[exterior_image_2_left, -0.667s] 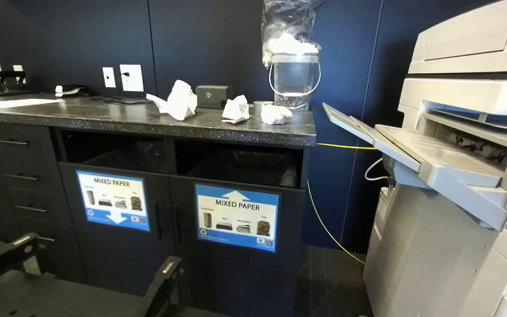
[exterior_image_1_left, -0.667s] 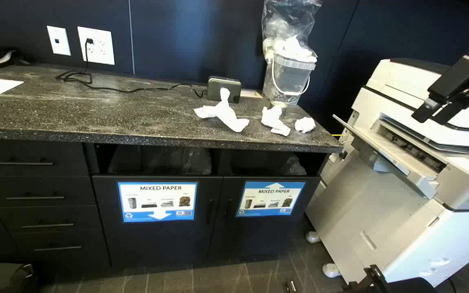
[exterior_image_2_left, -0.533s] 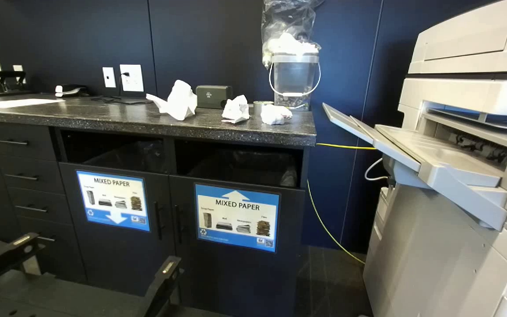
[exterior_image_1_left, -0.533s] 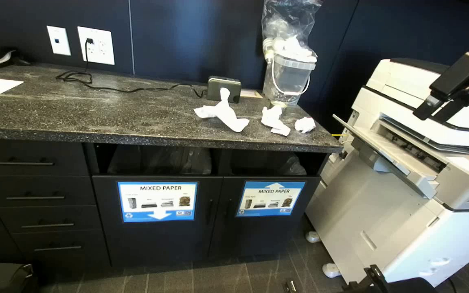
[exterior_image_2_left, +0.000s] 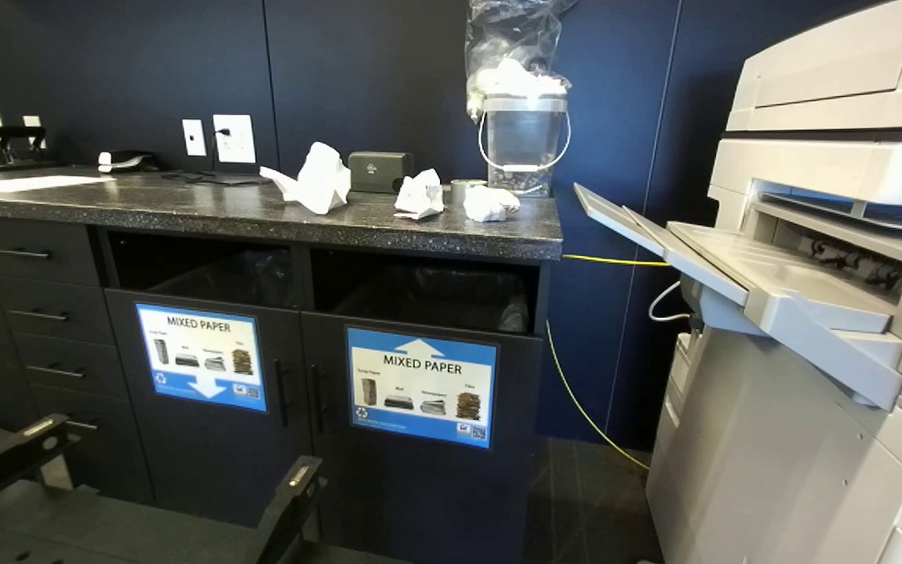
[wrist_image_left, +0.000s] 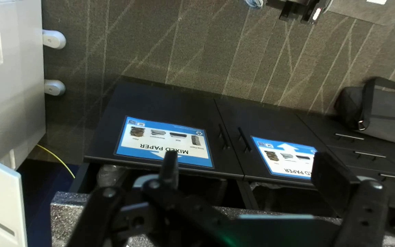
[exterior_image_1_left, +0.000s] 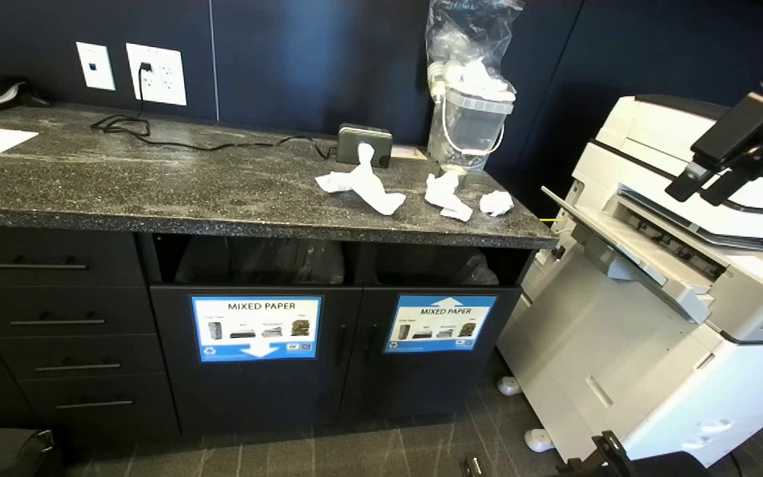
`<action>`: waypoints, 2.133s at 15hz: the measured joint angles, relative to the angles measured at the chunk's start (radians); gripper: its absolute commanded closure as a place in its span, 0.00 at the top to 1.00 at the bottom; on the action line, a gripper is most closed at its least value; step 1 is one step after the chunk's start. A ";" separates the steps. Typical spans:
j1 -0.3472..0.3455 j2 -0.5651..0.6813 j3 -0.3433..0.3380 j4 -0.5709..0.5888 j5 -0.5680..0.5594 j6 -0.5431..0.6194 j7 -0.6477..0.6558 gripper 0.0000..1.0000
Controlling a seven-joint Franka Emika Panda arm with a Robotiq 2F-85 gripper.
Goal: Put the tissue in the trash can.
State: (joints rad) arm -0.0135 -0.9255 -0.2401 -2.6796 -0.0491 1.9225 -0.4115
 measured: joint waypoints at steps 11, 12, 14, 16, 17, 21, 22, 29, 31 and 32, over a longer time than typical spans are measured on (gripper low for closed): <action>-0.045 0.342 0.348 -0.097 0.034 0.622 0.673 1.00; -0.077 0.405 0.405 -0.086 0.026 0.670 0.751 1.00; -0.182 0.530 0.538 -0.047 -0.004 0.727 0.905 1.00; -0.330 0.645 0.691 0.018 -0.058 0.738 1.060 1.00; -0.408 0.696 0.765 0.063 -0.093 0.729 1.141 1.00; -0.571 0.845 0.924 0.260 -0.248 0.602 1.432 1.00; -0.577 0.889 0.940 0.312 -0.297 0.568 1.507 1.00; -0.098 1.243 0.488 0.650 -0.427 0.498 1.785 1.00; -0.005 1.324 0.384 0.755 -0.398 0.498 1.799 1.00; 0.026 1.355 0.346 0.803 -0.375 0.497 1.799 1.00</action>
State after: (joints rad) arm 0.0123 0.4296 0.1062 -1.8761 -0.4237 2.4198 1.3876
